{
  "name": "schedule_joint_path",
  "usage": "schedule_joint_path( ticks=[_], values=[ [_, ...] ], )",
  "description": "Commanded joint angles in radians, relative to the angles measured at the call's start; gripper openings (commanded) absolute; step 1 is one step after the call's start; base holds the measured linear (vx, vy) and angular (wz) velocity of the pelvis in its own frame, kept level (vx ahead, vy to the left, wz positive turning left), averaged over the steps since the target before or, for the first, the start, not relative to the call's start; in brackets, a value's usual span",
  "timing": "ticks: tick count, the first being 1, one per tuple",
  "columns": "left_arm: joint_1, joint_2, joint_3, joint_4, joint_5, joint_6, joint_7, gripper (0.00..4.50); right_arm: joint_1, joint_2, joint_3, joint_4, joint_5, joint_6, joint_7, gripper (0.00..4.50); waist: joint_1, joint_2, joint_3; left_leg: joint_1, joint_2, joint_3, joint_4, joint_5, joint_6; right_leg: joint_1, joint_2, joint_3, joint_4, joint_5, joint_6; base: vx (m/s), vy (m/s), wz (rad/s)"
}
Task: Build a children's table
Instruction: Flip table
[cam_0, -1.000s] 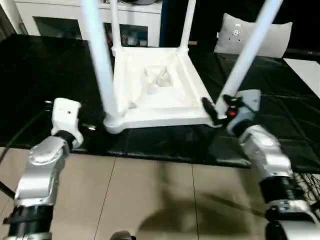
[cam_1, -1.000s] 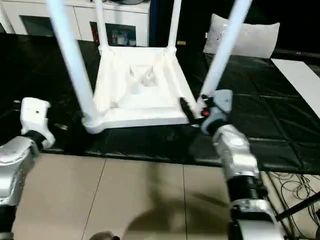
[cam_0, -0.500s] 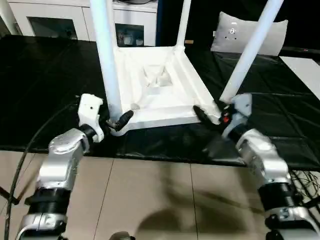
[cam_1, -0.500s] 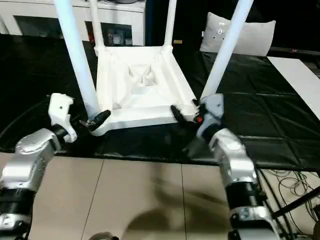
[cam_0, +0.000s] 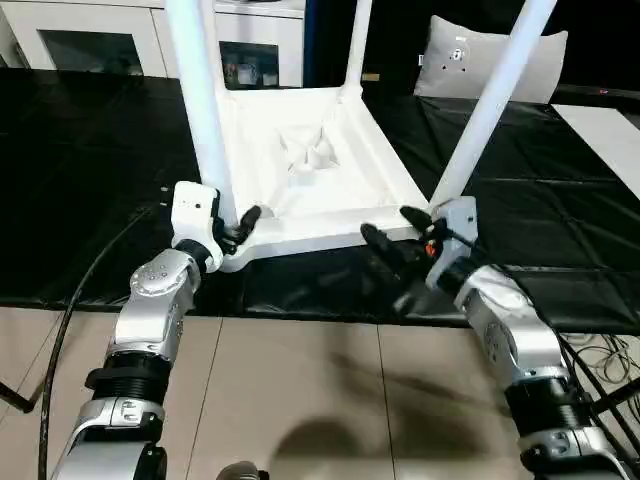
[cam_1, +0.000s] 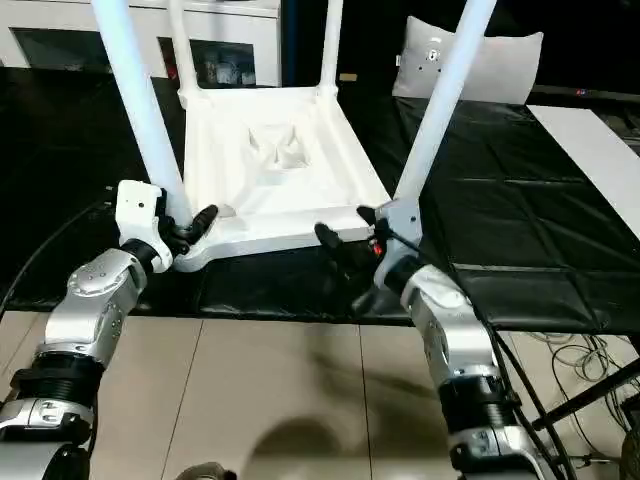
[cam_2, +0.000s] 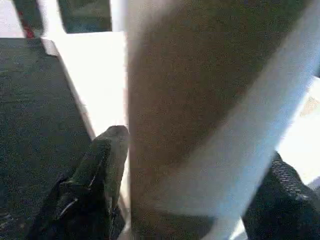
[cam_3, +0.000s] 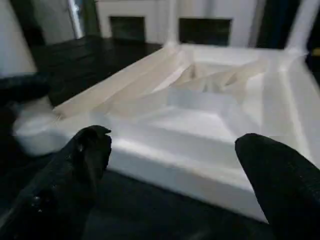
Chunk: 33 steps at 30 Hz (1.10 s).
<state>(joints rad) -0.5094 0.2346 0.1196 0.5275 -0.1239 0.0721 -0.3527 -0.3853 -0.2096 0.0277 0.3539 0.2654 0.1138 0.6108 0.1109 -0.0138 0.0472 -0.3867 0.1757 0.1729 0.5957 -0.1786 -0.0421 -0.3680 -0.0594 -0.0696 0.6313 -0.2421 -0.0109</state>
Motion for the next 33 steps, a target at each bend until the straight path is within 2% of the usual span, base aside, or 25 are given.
schedule_joint_path(
  ticks=[1,5,6,9,11,15,17,18,22,24,27,28,30,33],
  values=[
    [-0.003,-0.001,0.002,-0.005,0.003,-0.011,0.011,2.85,0.007,-0.016,0.018,-0.033,0.008,0.025,0.043,4.5,0.0,0.003,-0.063,0.024,0.068,-0.025,-0.069,-0.12,0.052,0.039,-0.101,0.056,-0.064,0.087,-0.219,0.0,0.0,0.0],
    [0.011,-0.002,0.001,-0.016,0.0,-0.017,0.016,2.72,0.014,-0.031,0.035,-0.043,0.023,0.039,0.102,4.5,0.001,0.004,-0.062,0.025,0.07,-0.026,-0.071,-0.132,0.045,0.038,-0.1,0.057,-0.064,0.078,-0.215,0.0,0.0,0.0],
    [0.011,-0.003,0.002,-0.014,0.0,-0.02,0.018,2.48,0.015,-0.031,0.036,-0.043,0.023,0.042,0.107,4.5,0.0,0.004,-0.062,0.024,0.069,-0.026,-0.071,-0.131,0.045,0.038,-0.1,0.057,-0.064,0.08,-0.216,0.0,0.0,0.0],
    [0.014,-0.002,0.002,-0.011,0.003,-0.026,0.02,2.39,0.021,-0.03,0.041,-0.045,0.019,0.046,0.114,4.5,0.001,0.006,-0.061,0.024,0.068,-0.025,-0.071,-0.141,0.038,0.037,-0.101,0.058,-0.067,0.068,-0.219,0.0,0.0,0.0],
    [0.014,-0.002,0.003,-0.008,0.003,-0.029,0.022,2.11,0.022,-0.028,0.042,-0.046,0.018,0.047,0.115,4.5,0.002,0.007,-0.062,0.026,0.069,-0.026,-0.072,-0.143,0.034,0.037,-0.102,0.058,-0.067,0.067,-0.219,0.0,0.0,0.0],
    [0.018,-0.015,0.02,-0.021,-0.023,0.0,0.032,2.05,0.022,-0.019,0.042,-0.041,0.012,0.049,0.106,4.5,0.001,0.011,-0.062,0.025,0.069,-0.027,-0.072,-0.145,0.028,0.037,-0.102,0.058,-0.065,0.082,-0.223,0.0,0.0,0.0],
    [0.023,-0.031,0.043,-0.045,-0.057,0.056,0.049,2.02,0.017,-0.009,0.034,-0.031,0.005,0.058,0.075,4.5,0.002,0.012,-0.061,0.025,0.068,-0.027,-0.072,-0.149,0.026,0.036,-0.101,0.057,-0.065,0.078,-0.227,0.0,0.0,0.0],
    [0.027,-0.045,0.06,-0.067,-0.089,0.105,0.056,2.02,0.014,-0.003,0.028,-0.024,0.003,0.064,0.057,4.5,0.0,0.011,-0.062,0.026,0.071,-0.027,-0.073,-0.147,0.019,0.037,-0.103,0.057,-0.061,0.086,-0.236,0.0,0.0,0.0],
    [0.047,-0.098,0.13,-0.161,-0.238,0.264,0.069,2.01,0.008,0.013,0.017,-0.004,0.0,0.078,0.022,4.5,-0.002,0.006,-0.062,0.022,0.067,-0.024,-0.07,-0.131,0.025,0.04,-0.102,0.058,-0.06,0.09,-0.245,0.0,0.0,0.0],
    [0.061,-0.115,0.157,-0.199,-0.303,0.323,0.071,2.01,0.006,0.015,0.02,0.008,-0.008,0.086,0.01,4.5,-0.004,0.003,-0.063,0.017,0.063,-0.022,-0.065,-0.087,0.045,0.042,-0.101,0.058,-0.056,0.118,-0.254,0.0,0.0,0.0],
    [0.088,-0.121,0.167,-0.249,-0.354,0.399,0.053,2.02,0.002,0.021,0.015,0.02,-0.01,0.089,-0.006,4.5,-0.005,0.001,-0.063,0.014,0.06,-0.018,-0.06,-0.061,0.07,0.04,-0.1,0.058,-0.057,0.123,-0.26,0.0,0.0,0.0],
    [0.108,-0.126,0.17,-0.288,-0.38,0.45,0.045,2.03,-0.007,0.027,0.003,0.031,-0.006,0.094,-0.025,4.5,-0.006,0.001,-0.061,0.014,0.06,-0.017,-0.06,-0.067,0.075,0.039,-0.098,0.057,-0.059,0.106,-0.259,0.0,0.0,0.0],
    [0.113,-0.13,0.175,-0.304,-0.39,0.471,0.046,2.03,-0.01,0.03,-0.002,0.036,-0.004,0.097,-0.034,4.5,-0.007,0.004,-0.06,0.015,0.061,-0.017,-0.061,-0.072,0.078,0.036,-0.097,0.057,-0.062,0.086,-0.259,0.0,0.0,0.0],
    [0.141,-0.137,0.169,-0.393,-0.431,0.568,0.022,2.03,-0.032,0.058,-0.037,0.053,0.041,0.073,-0.026,4.5,-0.008,0.006,-0.055,0.021,0.066,-0.017,-0.067,-0.122,0.059,0.032,-0.097,0.059,-0.07,-0.005,-0.243,0.0,0.0,0.0]
  ],
)
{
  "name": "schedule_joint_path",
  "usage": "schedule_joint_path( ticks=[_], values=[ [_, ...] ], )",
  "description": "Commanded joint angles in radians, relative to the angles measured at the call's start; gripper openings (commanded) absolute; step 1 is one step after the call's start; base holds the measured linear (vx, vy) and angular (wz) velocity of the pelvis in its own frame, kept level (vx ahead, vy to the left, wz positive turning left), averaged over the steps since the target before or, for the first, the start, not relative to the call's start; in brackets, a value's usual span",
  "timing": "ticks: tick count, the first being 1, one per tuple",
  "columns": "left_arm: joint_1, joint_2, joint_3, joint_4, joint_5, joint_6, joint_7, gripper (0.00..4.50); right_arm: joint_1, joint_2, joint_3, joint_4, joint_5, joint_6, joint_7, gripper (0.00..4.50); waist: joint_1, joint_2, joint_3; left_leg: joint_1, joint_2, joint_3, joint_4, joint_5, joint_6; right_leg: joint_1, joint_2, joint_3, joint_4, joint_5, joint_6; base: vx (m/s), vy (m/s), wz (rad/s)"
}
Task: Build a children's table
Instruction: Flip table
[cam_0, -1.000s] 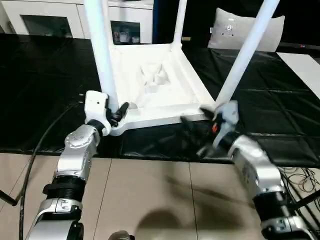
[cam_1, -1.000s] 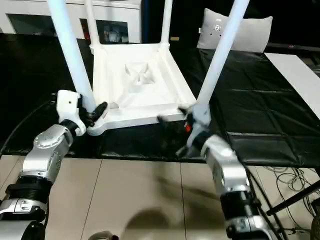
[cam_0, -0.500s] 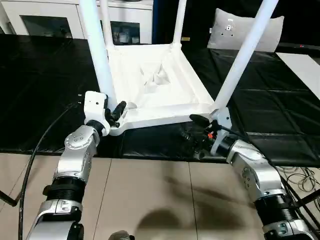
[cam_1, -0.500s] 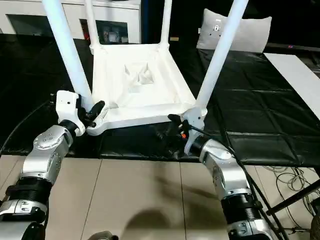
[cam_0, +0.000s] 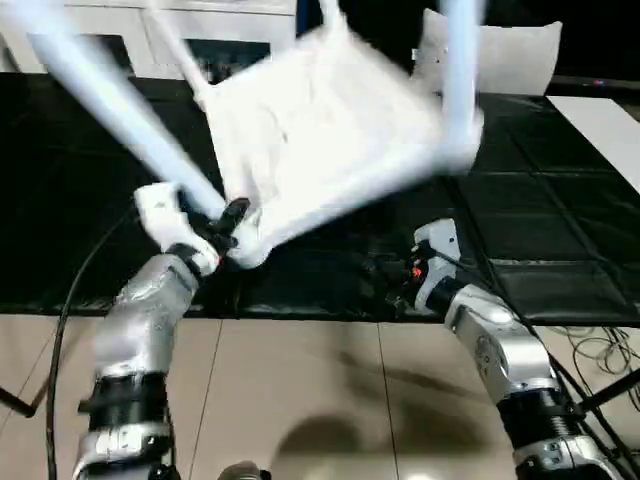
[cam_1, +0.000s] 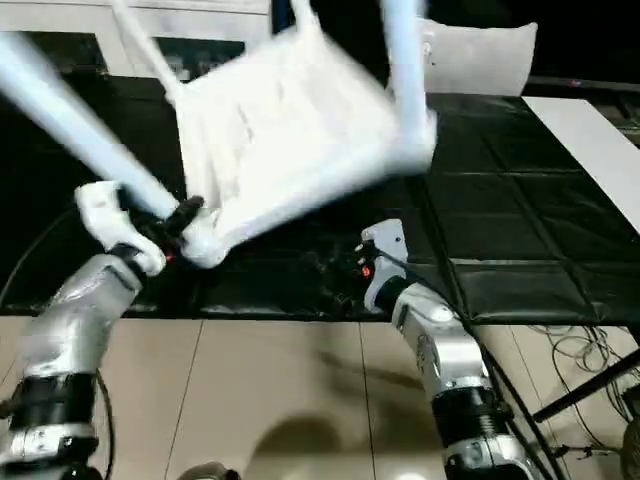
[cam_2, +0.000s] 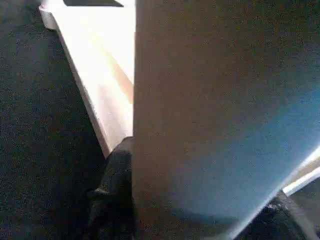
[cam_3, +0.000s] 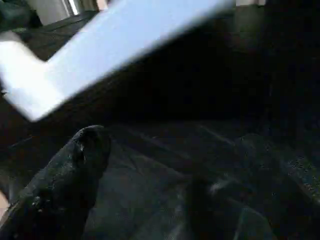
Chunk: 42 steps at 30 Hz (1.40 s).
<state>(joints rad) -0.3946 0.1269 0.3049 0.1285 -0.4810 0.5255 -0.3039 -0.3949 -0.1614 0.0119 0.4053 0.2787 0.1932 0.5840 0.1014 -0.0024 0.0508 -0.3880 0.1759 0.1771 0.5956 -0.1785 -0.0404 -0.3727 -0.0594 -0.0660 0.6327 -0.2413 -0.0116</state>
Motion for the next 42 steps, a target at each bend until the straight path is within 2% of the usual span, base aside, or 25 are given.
schedule_joint_path(
  ticks=[1,3,4,10,15,18,23,25,26,28,29,30,32,34,36,37,38,40,42],
  values=[
    [0.033,-0.028,-0.027,-0.015,-0.075,0.128,-0.031,2.03,-0.032,0.023,-0.041,0.008,0.056,-0.008,0.006,4.5,0.003,-0.004,-0.057,0.023,0.066,-0.022,-0.068,-0.13,0.054,0.035,-0.095,0.056,-0.074,-0.027,-0.234,0.0,0.0,0.0],
    [0.033,-0.03,-0.029,-0.019,-0.077,0.132,-0.032,2.03,-0.039,0.032,-0.056,0.014,0.075,-0.005,0.007,4.5,0.005,-0.006,-0.057,0.027,0.066,-0.021,-0.069,-0.139,0.051,0.032,-0.094,0.057,-0.077,-0.044,-0.226,0.0,0.0,0.0],
    [0.037,-0.028,-0.036,-0.035,-0.09,0.148,-0.029,2.03,-0.054,0.045,-0.08,0.027,0.11,-0.001,0.014,4.5,0.011,-0.003,-0.057,0.03,0.068,-0.02,-0.071,-0.151,0.04,0.029,-0.094,0.059,-0.077,-0.054,-0.215,0.0,0.0,0.0],
    [0.041,-0.029,-0.043,-0.071,-0.108,0.186,-0.019,2.03,-0.111,0.086,-0.122,0.097,0.185,0.016,0.088,4.5,0.016,-0.003,-0.057,0.024,0.065,-0.024,-0.076,-0.159,0.017,0.035,-0.095,0.057,-0.077,-0.055,-0.197,0.0,0.0,0.0],
    [0.045,-0.029,-0.049,-0.09,-0.094,0.203,-0.026,2.03,-0.167,0.114,-0.131,0.196,0.166,-0.009,0.062,4.5,0.012,-0.004,-0.058,0.023,0.063,-0.022,-0.074,-0.143,0.017,0.033,-0.098,0.057,-0.077,-0.058,-0.207,0.0,0.0,0.0],
    [0.053,-0.009,-0.082,-0.102,-0.065,0.199,-0.044,2.03,-0.251,0.151,-0.175,0.307,0.2,-0.026,0.015,4.5,0.009,-0.001,-0.06,0.025,0.063,-0.022,-0.075,-0.135,0.014,0.031,-0.097,0.057,-0.072,-0.042,-0.215,0.0,0.0,0.0],
    [0.059,0.019,-0.132,-0.107,-0.011,0.183,-0.063,2.03,-0.353,0.19,-0.248,0.393,0.282,-0.004,0.014,4.5,0.01,0.002,-0.066,0.024,0.064,-0.021,-0.071,-0.093,0.03,0.032,-0.094,0.054,-0.063,0.043,-0.222,0.0,0.0,0.0],
    [0.065,0.028,-0.154,-0.113,0.011,0.18,-0.07,2.03,-0.395,0.2,-0.282,0.442,0.303,-0.002,0.01,4.5,0.01,0.002,-0.067,0.022,0.063,-0.021,-0.069,-0.079,0.038,0.034,-0.095,0.053,-0.06,0.068,-0.227,0.0,0.0,0.0],
    [0.066,0.029,-0.157,-0.114,0.015,0.179,-0.071,2.02,-0.402,0.202,-0.289,0.451,0.307,-0.002,0.008,4.5,0.01,-0.002,-0.068,0.02,0.063,-0.02,-0.067,-0.067,0.044,0.035,-0.096,0.053,-0.058,0.08,-0.232,0.0,0.0,0.0],
    [0.07,0.039,-0.178,-0.119,0.031,0.168,-0.075,2.02,-0.453,0.213,-0.343,0.518,0.344,-0.007,-0.02,4.5,0.007,0.0,-0.072,0.02,0.062,-0.019,-0.064,-0.048,0.05,0.034,-0.095,0.051,-0.055,0.093,-0.238,0.0,0.0,0.0],
    [0.071,0.041,-0.184,-0.121,0.034,0.166,-0.076,2.02,-0.472,0.216,-0.367,0.546,0.36,-0.01,-0.03,4.5,0.004,-0.008,-0.072,0.018,0.061,-0.018,-0.064,-0.044,0.056,0.036,-0.095,0.052,-0.054,0.103,-0.242,0.0,0.0,0.0],
    [0.072,0.043,-0.187,-0.122,0.035,0.165,-0.078,2.02,-0.484,0.217,-0.381,0.565,0.37,-0.013,-0.033,4.5,0.005,-0.003,-0.074,0.017,0.059,-0.018,-0.061,-0.027,0.062,0.035,-0.094,0.051,-0.05,0.122,-0.247,0.0,0.0,0.0],
    [0.08,0.055,-0.207,-0.129,0.047,0.161,-0.09,2.02,-0.518,0.222,-0.432,0.619,0.404,-0.023,-0.083,4.21,0.003,-0.004,-0.075,0.015,0.059,-0.018,-0.058,-0.004,0.078,0.035,-0.095,0.05,-0.046,0.157,-0.252,0.0,0.0,0.0],
    [0.084,0.059,-0.214,-0.133,0.05,0.161,-0.094,2.02,-0.526,0.223,-0.446,0.633,0.412,-0.028,-0.094,4.14,-0.001,-0.003,-0.077,0.015,0.059,-0.017,-0.055,0.02,0.096,0.033,-0.092,0.047,-0.042,0.185,-0.26,0.0,0.0,0.0],
    [0.09,0.061,-0.218,-0.14,0.053,0.162,-0.098,2.02,-0.551,0.222,-0.498,0.674,0.455,-0.029,-0.111,3.97,-0.002,-0.004,-0.077,0.013,0.059,-0.016,-0.053,0.022,0.103,0.034,-0.093,0.047,-0.042,0.189,-0.264,0.0,0.0,0.0],
    [0.091,0.061,-0.218,-0.141,0.053,0.162,-0.098,2.02,-0.557,0.221,-0.514,0.681,0.471,-0.029,-0.114,3.76,-0.003,-0.003,-0.077,0.014,0.059,-0.015,-0.053,0.018,0.103,0.033,-0.093,0.048,-0.042,0.187,-0.265,0.0,0.0,0.0],
    [0.092,0.062,-0.219,-0.141,0.054,0.161,-0.099,2.02,-0.568,0.218,-0.535,0.697,0.481,-0.031,-0.114,3.76,-0.003,-0.003,-0.076,0.014,0.059,-0.015,-0.053,0.01,0.104,0.033,-0.092,0.047,-0.044,0.18,-0.266,0.0,0.0,0.0],
    [0.094,0.064,-0.221,-0.141,0.055,0.159,-0.101,2.02,-0.578,0.213,-0.546,0.712,0.481,-0.029,-0.108,3.72,-0.004,-0.002,-0.075,0.015,0.06,-0.014,-0.053,0.002,0.101,0.032,-0.092,0.047,-0.045,0.163,-0.267,0.0,0.0,0.0],
    [0.095,0.065,-0.223,-0.14,0.056,0.157,-0.103,2.02,-0.588,0.209,-0.558,0.728,0.482,-0.029,-0.102,3.46,-0.005,-0.003,-0.074,0.014,0.06,-0.014,-0.054,-0.01,0.094,0.032,-0.091,0.047,-0.046,0.144,-0.267,0.0,0.0,0.0]
  ],
)
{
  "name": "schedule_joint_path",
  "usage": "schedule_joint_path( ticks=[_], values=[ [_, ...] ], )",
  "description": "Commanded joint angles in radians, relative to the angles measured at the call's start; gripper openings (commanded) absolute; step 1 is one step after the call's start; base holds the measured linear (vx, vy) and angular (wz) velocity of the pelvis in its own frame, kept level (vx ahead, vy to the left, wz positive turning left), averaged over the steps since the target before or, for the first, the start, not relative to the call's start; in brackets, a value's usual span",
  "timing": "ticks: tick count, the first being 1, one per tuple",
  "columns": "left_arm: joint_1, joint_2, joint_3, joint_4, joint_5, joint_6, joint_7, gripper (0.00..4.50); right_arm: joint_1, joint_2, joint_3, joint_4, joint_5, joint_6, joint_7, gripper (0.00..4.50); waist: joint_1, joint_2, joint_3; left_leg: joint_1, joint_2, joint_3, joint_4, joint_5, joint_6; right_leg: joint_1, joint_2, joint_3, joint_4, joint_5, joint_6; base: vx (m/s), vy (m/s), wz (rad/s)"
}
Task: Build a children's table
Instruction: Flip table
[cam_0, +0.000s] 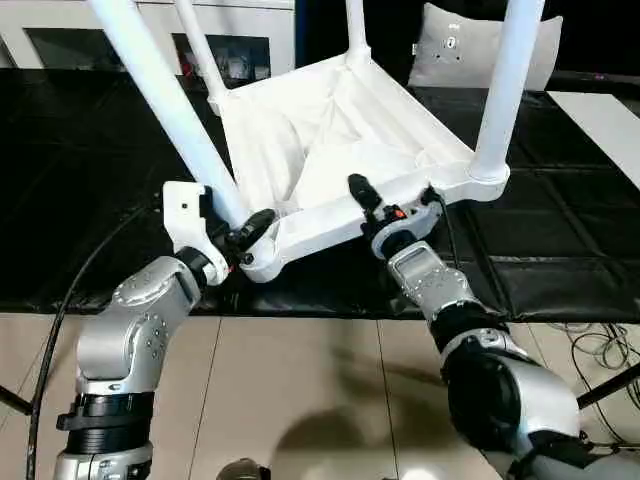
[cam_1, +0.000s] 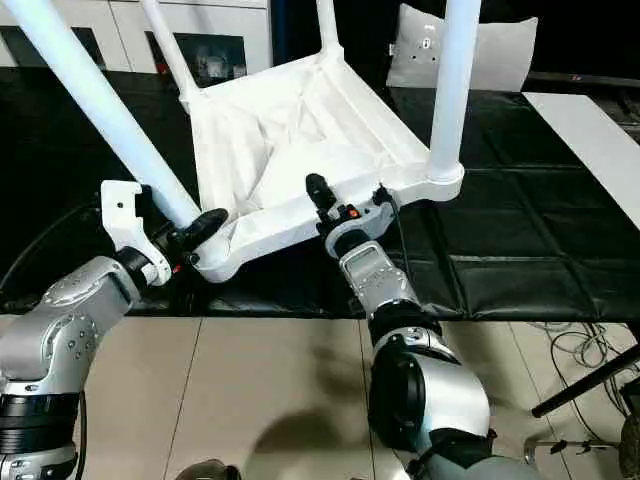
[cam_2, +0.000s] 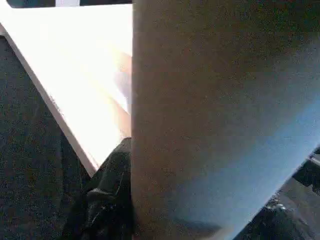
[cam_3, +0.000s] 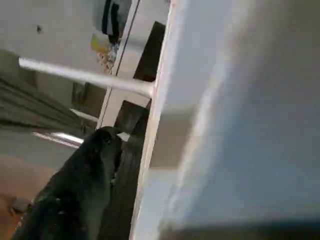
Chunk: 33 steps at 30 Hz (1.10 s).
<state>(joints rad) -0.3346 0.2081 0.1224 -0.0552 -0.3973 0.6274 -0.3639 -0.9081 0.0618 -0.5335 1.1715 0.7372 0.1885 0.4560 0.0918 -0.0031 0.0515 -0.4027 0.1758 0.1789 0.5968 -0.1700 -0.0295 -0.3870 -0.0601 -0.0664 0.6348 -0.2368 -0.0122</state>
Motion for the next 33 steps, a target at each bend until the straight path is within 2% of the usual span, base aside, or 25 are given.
schedule_joint_path(
  ticks=[1,3,4,9,13,17,18,22,23,26,27,28,30,31,33],
  values=[
    [0.036,-0.015,-0.042,0.043,-0.028,0.053,-0.044,2.02,-0.083,-0.017,-0.023,-0.025,0.024,-0.028,0.027,3.38,0.004,-0.002,-0.073,0.029,0.06,-0.015,-0.056,-0.026,0.079,0.046,-0.091,0.047,-0.05,0.128,-0.266,0.0,0.0,0.0],
    [0.038,-0.015,-0.042,0.043,-0.028,0.052,-0.045,2.02,-0.087,-0.021,-0.02,-0.017,0.014,-0.039,0.031,3.35,0.005,-0.002,-0.073,0.029,0.06,-0.015,-0.056,-0.038,0.068,0.046,-0.092,0.048,-0.051,0.107,-0.264,0.0,0.0,0.0],
    [0.04,-0.015,-0.042,0.042,-0.028,0.052,-0.046,2.02,-0.09,-0.022,-0.021,-0.012,0.012,-0.044,0.034,3.16,0.004,-0.002,-0.072,0.029,0.06,-0.015,-0.057,-0.046,0.064,0.046,-0.091,0.047,-0.051,0.097,-0.262,0.0,0.0,0.0],
    [0.046,-0.013,-0.042,0.039,-0.028,0.053,-0.046,2.02,-0.097,-0.025,-0.029,0.002,0.007,-0.049,0.04,2.82,0.004,-0.002,-0.07,0.029,0.06,-0.015,-0.059,-0.073,0.047,0.045,-0.092,0.049,-0.054,0.06,-0.257,0.0,0.0,0.0],
    [0.043,-0.01,-0.044,0.043,-0.025,0.051,-0.045,2.02,-0.107,-0.029,-0.038,0.017,0.002,-0.05,0.046,2.5,0.004,-0.004,-0.072,0.029,0.06,-0.015,-0.057,-0.061,0.05,0.045,-0.092,0.049,-0.052,0.073,-0.254,0.0,0.0,0.0],
    [0.043,-0.004,-0.041,0.042,-0.023,0.05,-0.043,2.02,-0.107,-0.029,-0.021,0.011,-0.018,-0.069,0.073,2.21,0.005,-0.004,-0.073,0.028,0.059,-0.015,-0.055,-0.049,0.059,0.045,-0.091,0.048,-0.05,0.092,-0.257,0.0,0.0,0.0],
    [0.042,-0.004,-0.041,0.042,-0.022,0.051,-0.042,2.02,-0.107,-0.028,-0.021,0.009,-0.018,-0.07,0.08,2.12,0.005,0.0,-0.073,0.028,0.059,-0.015,-0.055,-0.05,0.059,0.044,-0.092,0.048,-0.049,0.093,-0.258,0.0,0.0,0.0],
    [0.043,0.007,-0.052,0.035,-0.011,0.034,-0.055,2.02,-0.115,-0.031,-0.042,0.01,-0.005,-0.09,0.066,2.03,0.005,-0.001,-0.073,0.029,0.06,-0.015,-0.056,-0.056,0.06,0.044,-0.091,0.048,-0.05,0.089,-0.261,0.0,0.0,0.0],
    [0.042,0.01,-0.054,0.034,-0.008,0.035,-0.054,2.58,-0.116,-0.032,-0.045,0.012,-0.006,-0.101,0.061,2.02,0.005,-0.001,-0.073,0.029,0.06,-0.016,-0.056,-0.055,0.06,0.044,-0.092,0.048,-0.049,0.091,-0.262,0.0,0.0,0.0],
    [0.044,0.017,-0.054,0.031,-0.006,0.035,-0.057,2.78,-0.122,-0.038,-0.062,0.017,-0.005,-0.117,0.028,2.0,0.005,-0.002,-0.074,0.029,0.059,-0.015,-0.054,-0.045,0.061,0.044,-0.092,0.047,-0.047,0.097,-0.268,0.0,0.0,0.0],
    [0.052,0.026,-0.051,0.022,-0.008,0.035,-0.064,2.78,-0.128,-0.046,-0.074,0.015,-0.003,-0.133,0.017,2.0,0.005,0.002,-0.075,0.028,0.058,-0.014,-0.052,-0.04,0.063,0.043,-0.09,0.048,-0.045,0.111,-0.267,0.0,0.0,0.0],
    [0.062,0.035,-0.047,0.013,-0.008,0.032,-0.067,2.94,-0.134,-0.056,-0.082,0.013,-0.003,-0.158,0.005,1.99,0.005,-0.001,-0.078,0.026,0.057,-0.015,-0.05,-0.023,0.071,0.044,-0.089,0.048,-0.042,0.133,-0.265,0.0,0.0,0.0],
    [0.068,0.039,-0.043,0.008,-0.01,0.031,-0.069,3.13,-0.138,-0.063,-0.088,0.011,-0.001,-0.173,-0.005,1.99,0.008,-0.001,-0.084,0.024,0.056,-0.016,-0.045,0.012,0.082,0.045,-0.09,0.047,-0.035,0.176,-0.268,0.0,0.0,0.0],
    [0.076,0.042,-0.034,0.002,-0.009,0.024,-0.067,3.18,-0.143,-0.074,-0.099,0.01,0.004,-0.192,-0.018,1.99,0.01,0.003,-0.086,0.022,0.055,-0.013,-0.037,0.05,0.105,0.036,-0.082,0.045,-0.028,0.246,-0.277,0.0,0.0,0.0],
    [0.081,0.046,-0.026,-0.003,-0.011,0.014,-0.07,3.27,-0.146,-0.085,-0.11,0.01,0.005,-0.212,-0.03,1.99,0.013,0.002,-0.083,0.02,0.055,-0.011,-0.035,0.047,0.124,0.034,-0.083,0.045,-0.029,0.254,-0.282,0.0,0.0,0.0]
  ],
)
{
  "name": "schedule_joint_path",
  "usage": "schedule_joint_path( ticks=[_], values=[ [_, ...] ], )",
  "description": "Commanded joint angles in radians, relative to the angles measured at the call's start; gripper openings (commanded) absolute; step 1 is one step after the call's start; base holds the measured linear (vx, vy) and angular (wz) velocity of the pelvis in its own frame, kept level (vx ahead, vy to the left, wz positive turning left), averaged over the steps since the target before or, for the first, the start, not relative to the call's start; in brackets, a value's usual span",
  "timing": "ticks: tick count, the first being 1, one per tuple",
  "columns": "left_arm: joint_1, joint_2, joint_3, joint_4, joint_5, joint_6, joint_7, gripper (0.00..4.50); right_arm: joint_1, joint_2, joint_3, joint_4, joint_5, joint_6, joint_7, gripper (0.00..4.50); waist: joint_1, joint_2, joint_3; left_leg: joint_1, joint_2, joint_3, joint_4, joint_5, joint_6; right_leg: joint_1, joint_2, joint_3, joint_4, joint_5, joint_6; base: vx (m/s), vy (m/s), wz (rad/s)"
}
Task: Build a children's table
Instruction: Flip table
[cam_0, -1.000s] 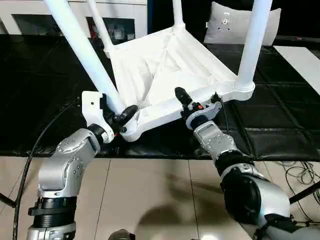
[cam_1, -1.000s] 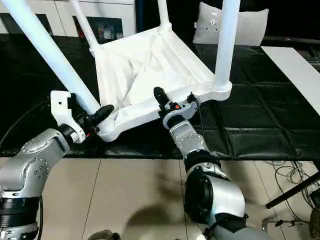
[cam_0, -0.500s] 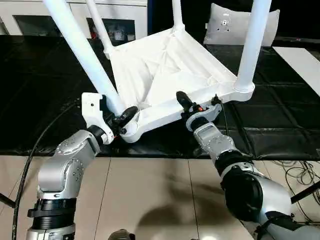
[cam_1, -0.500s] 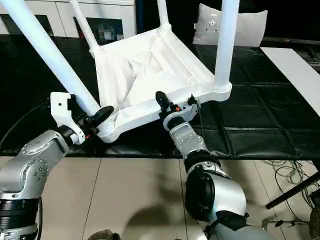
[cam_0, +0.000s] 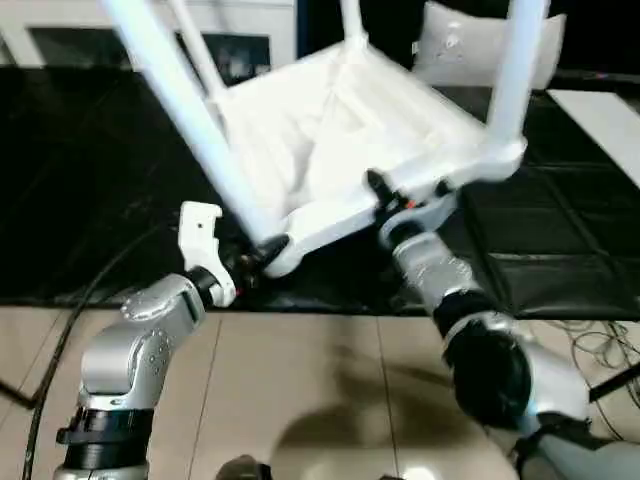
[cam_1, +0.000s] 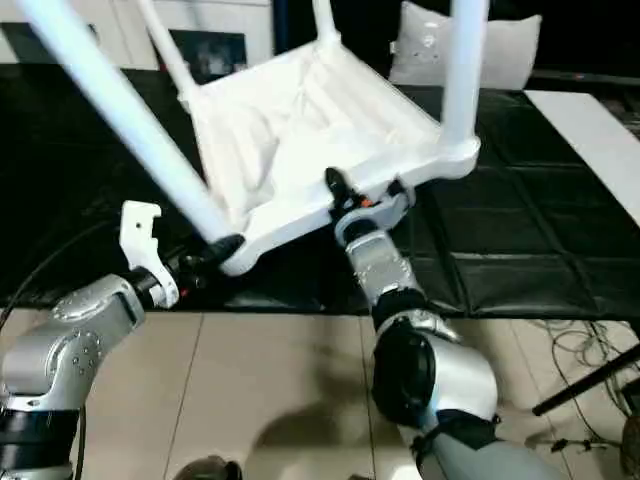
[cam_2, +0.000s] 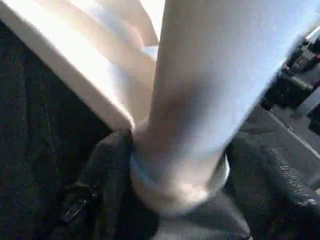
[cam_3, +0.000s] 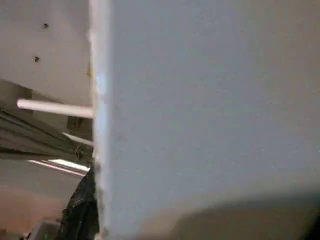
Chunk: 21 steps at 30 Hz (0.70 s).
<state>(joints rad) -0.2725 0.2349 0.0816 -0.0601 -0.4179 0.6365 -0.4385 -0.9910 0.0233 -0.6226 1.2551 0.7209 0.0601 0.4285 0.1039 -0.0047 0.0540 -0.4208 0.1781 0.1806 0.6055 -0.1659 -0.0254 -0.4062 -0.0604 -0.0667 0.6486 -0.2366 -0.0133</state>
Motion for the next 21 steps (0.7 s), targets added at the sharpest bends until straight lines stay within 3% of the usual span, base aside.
schedule_joint_path(
  ticks=[1,5,8,11,13,14,21],
  values=[
    [0.024,0.022,0.017,-0.002,0.009,-0.003,0.001,3.51,-0.065,-0.054,-0.028,-0.074,0.024,-0.095,-0.009,1.98,0.003,0.004,-0.085,0.039,0.054,-0.014,-0.045,0.033,0.12,0.053,-0.084,0.045,-0.044,0.239,-0.279,0.0,0.0,0.0],
    [0.045,0.035,0.02,-0.022,0.002,-0.025,-0.028,3.7,-0.072,-0.08,-0.055,-0.071,0.028,-0.135,-0.033,1.98,0.021,0.009,-0.084,0.047,0.059,-0.013,-0.047,-0.007,0.092,0.048,-0.079,0.045,-0.047,0.178,-0.258,0.0,0.0,0.0],
    [0.104,0.073,-0.015,-0.097,0.01,-0.095,-0.105,3.99,-0.061,-0.13,0.013,-0.093,-0.077,-0.209,-0.062,1.98,0.036,0.009,-0.083,0.044,0.061,-0.014,-0.05,-0.02,0.072,0.046,-0.083,0.044,-0.048,0.153,-0.247,0.0,0.0,0.0],
    [0.126,0.089,-0.031,-0.133,0.014,-0.109,-0.123,4.22,-0.059,-0.148,0.024,-0.098,-0.099,-0.228,-0.083,1.98,0.038,0.009,-0.081,0.045,0.059,-0.012,-0.05,-0.041,0.058,0.044,-0.081,0.045,-0.049,0.131,-0.241,0.0,0.0,0.0],
    [0.143,0.113,-0.059,-0.17,0.035,-0.131,-0.14,4.44,-0.05,-0.172,0.067,-0.113,-0.152,-0.239,-0.091,1.98,0.036,0.005,-0.079,0.04,0.057,-0.013,-0.052,-0.047,0.051,0.048,-0.081,0.044,-0.05,0.109,-0.229,0.0,0.0,0.0],
    [0.153,0.136,-0.085,-0.212,0.047,-0.139,-0.158,4.48,-0.036,-0.193,0.12,-0.13,-0.214,-0.237,-0.103,1.98,0.033,0.002,-0.079,0.039,0.055,-0.013,-0.053,-0.048,0.051,0.049,-0.08,0.045,-0.051,0.106,-0.226,0.0,0.0,0.0],
    [0.106,0.182,-0.114,-0.292,0.072,-0.136,-0.175,4.5,-0.003,-0.237,0.203,-0.167,-0.332,-0.243,-0.202,1.98,0.012,-0.003,-0.074,0.036,0.05,-0.01,-0.052,-0.067,0.039,0.049,-0.078,0.048,-0.056,0.05,-0.214,0.0,0.0,0.0]
  ],
)
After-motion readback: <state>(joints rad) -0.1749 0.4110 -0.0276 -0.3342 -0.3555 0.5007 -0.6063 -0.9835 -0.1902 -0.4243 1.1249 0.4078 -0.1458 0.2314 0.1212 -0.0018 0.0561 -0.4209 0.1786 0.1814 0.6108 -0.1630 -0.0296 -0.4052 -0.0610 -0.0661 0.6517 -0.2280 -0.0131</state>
